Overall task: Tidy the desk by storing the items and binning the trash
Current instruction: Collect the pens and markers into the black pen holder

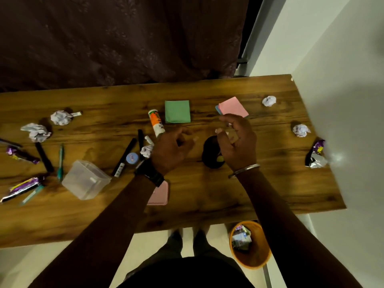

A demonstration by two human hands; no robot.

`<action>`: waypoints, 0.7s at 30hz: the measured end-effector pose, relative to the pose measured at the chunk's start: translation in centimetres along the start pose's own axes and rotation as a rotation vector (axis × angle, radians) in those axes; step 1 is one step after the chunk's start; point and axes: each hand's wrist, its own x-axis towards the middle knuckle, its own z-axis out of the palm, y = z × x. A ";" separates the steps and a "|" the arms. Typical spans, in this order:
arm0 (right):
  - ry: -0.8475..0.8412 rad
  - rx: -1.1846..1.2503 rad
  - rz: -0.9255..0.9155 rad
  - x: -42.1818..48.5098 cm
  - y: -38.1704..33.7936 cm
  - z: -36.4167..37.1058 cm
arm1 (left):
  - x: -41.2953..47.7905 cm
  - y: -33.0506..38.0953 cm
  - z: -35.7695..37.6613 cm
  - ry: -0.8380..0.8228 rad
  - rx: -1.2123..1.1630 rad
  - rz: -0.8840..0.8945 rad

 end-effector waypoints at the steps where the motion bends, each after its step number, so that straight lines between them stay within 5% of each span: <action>1: -0.016 0.003 -0.043 0.3 -0.8 0.7 | -0.2 -0.9 -1.0 0.060 0.035 -0.016; 5: -0.267 0.076 0.069 0.6 -4.1 5.6 | -0.4 -5.7 -5.3 0.170 0.117 -0.225; 11: -0.708 -0.157 0.150 -0.6 -5.2 15.4 | -1.2 -11.6 -9.2 0.177 0.401 -0.383; 21: -0.752 -0.557 -0.017 0.8 -7.3 21.8 | 1.0 -17.0 -8.8 -0.012 0.605 -0.411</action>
